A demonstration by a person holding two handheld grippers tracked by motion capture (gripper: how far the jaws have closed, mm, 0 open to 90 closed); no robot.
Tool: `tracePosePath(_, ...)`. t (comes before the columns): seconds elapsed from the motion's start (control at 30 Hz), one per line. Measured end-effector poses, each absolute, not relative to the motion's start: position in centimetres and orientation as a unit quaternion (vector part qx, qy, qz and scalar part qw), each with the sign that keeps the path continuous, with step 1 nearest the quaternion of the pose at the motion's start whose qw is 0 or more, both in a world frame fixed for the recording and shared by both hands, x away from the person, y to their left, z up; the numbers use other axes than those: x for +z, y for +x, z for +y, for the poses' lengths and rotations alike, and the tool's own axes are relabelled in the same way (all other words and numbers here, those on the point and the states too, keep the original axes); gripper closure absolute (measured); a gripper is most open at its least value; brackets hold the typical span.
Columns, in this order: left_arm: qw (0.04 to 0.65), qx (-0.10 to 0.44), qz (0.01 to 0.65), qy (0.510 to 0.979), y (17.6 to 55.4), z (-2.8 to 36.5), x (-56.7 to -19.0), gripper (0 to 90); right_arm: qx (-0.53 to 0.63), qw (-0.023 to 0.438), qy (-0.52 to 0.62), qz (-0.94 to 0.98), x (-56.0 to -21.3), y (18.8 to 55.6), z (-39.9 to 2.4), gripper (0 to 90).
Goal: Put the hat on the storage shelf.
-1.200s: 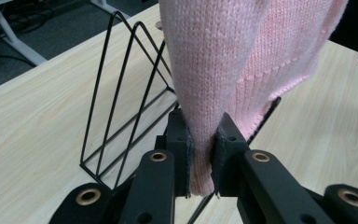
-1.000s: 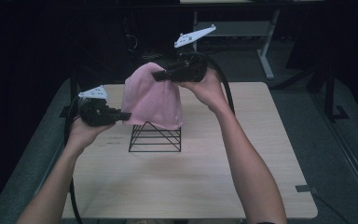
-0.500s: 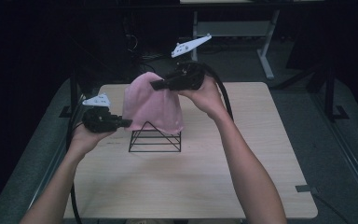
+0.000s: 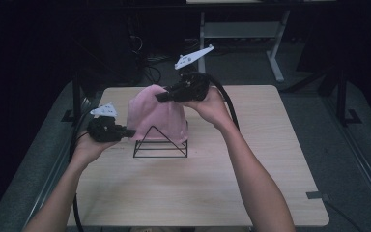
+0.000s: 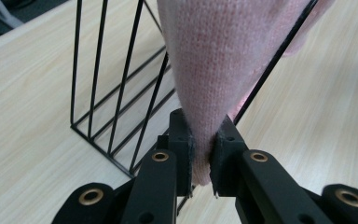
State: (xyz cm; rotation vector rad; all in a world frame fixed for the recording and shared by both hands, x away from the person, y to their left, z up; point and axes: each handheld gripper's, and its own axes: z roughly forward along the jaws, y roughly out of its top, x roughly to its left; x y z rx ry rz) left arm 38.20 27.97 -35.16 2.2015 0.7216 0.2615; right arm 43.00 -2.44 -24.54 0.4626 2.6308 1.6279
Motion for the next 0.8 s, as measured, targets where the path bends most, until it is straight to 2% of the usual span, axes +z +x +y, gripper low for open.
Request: tracePosePath(0.8,0.355,0.092,0.289,0.884,38.6,28.2,-38.5,80.2,0.492,-0.015,0.157,0.856,-27.7,42.8,-1.7,73.1)
